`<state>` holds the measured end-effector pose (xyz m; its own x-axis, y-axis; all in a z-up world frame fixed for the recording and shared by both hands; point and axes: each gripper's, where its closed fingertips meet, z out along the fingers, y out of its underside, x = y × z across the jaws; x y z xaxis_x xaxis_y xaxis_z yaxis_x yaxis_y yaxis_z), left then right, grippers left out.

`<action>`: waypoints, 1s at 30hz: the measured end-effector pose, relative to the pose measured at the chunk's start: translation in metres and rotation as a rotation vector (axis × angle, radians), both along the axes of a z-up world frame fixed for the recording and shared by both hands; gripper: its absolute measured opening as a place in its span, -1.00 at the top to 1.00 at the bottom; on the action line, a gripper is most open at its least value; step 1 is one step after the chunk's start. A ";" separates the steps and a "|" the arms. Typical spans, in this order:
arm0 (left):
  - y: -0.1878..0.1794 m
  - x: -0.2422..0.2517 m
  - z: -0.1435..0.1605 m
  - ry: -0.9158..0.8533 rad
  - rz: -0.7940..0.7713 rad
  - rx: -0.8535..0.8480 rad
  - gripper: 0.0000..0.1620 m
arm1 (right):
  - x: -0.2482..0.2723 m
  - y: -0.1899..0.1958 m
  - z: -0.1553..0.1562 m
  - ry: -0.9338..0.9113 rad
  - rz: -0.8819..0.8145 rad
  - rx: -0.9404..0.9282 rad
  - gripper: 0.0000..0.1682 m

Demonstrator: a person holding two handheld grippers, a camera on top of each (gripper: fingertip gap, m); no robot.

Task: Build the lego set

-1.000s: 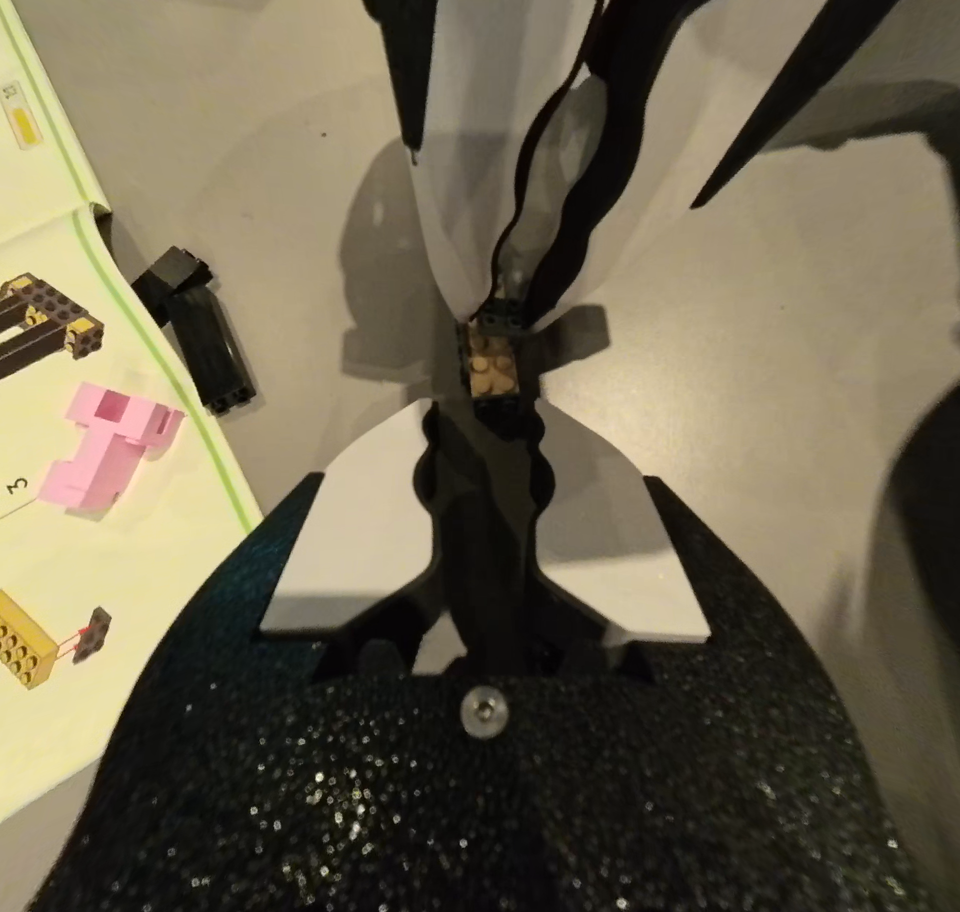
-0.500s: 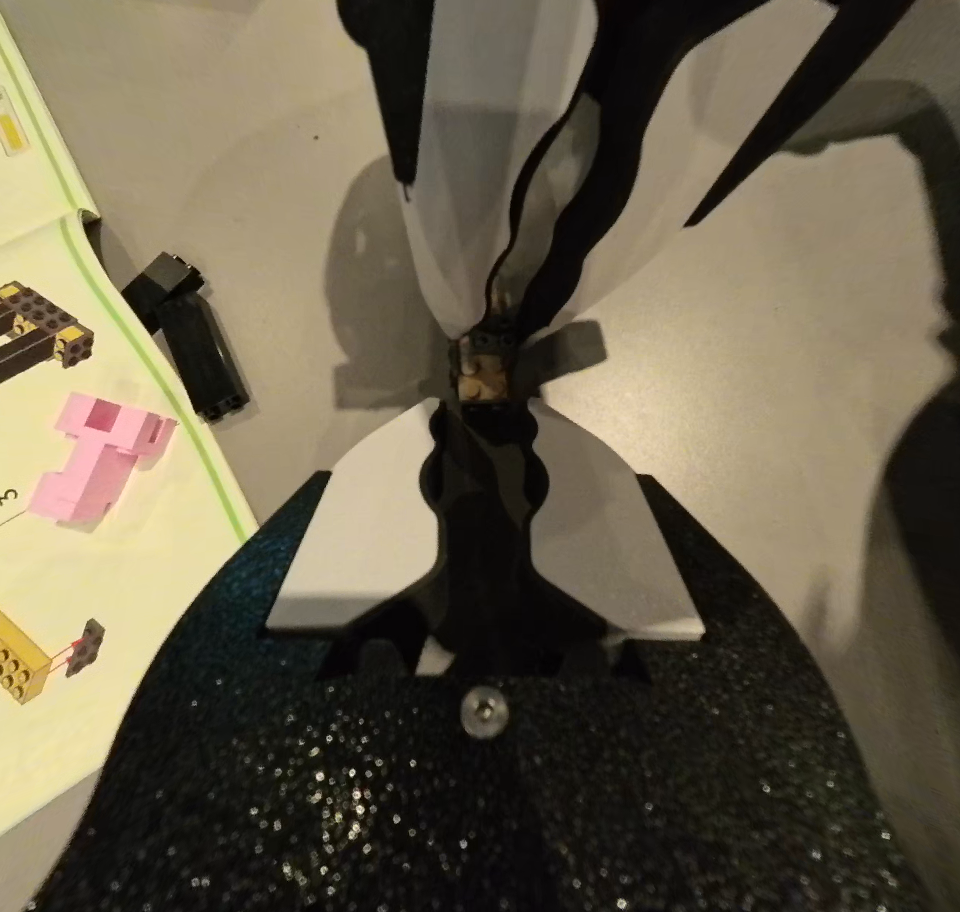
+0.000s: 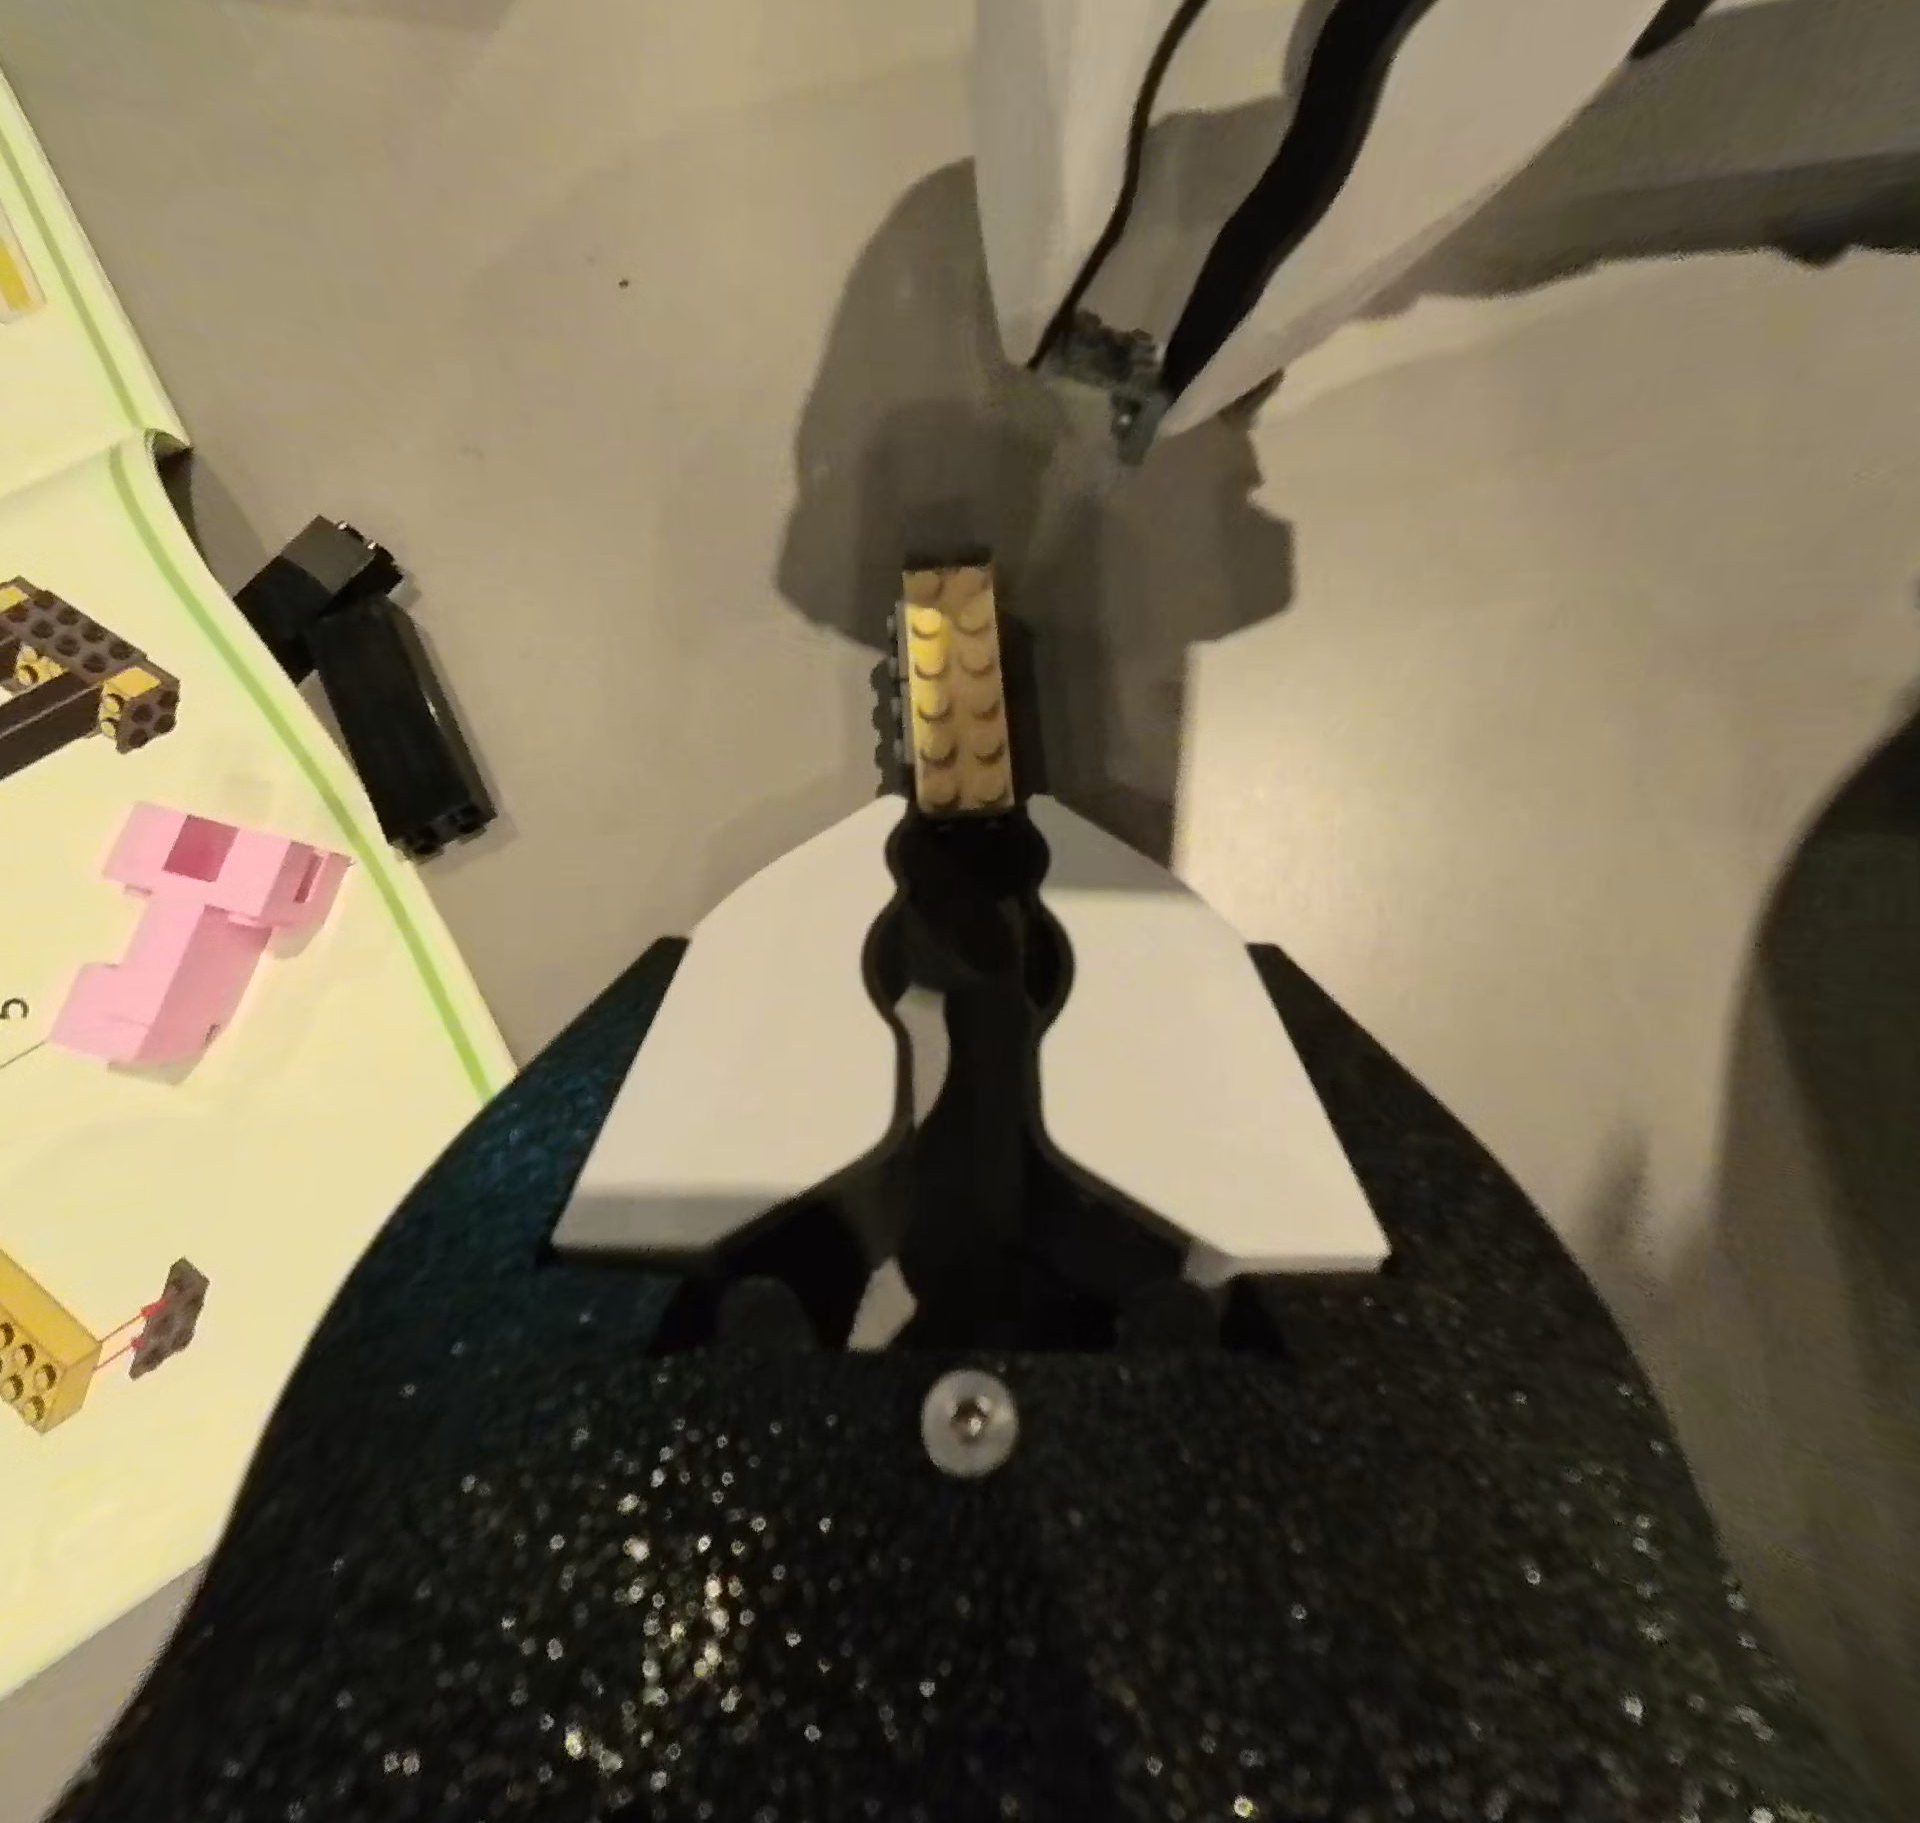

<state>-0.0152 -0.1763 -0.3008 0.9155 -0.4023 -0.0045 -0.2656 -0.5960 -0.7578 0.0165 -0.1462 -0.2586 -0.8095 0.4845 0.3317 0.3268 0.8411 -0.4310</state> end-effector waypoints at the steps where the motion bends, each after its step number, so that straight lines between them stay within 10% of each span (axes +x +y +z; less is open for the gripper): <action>1: 0.000 -0.001 0.000 0.004 0.006 0.002 0.80 | 0.001 0.000 0.002 0.009 -0.009 -0.019 0.80; 14: 0.005 0.001 0.012 -0.267 0.108 -0.030 0.80 | -0.011 -0.010 0.001 0.135 0.004 -0.095 0.81; 30: 0.007 0.006 0.035 -0.623 0.156 -0.046 0.80 | -0.028 -0.010 0.002 0.478 0.090 0.241 0.81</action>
<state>-0.0095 -0.1692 -0.2654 0.7884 -0.2511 0.5616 0.3089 -0.6279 -0.7144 -0.0113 -0.1557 -0.2564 -0.5757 0.2852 0.7663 0.0639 0.9500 -0.3055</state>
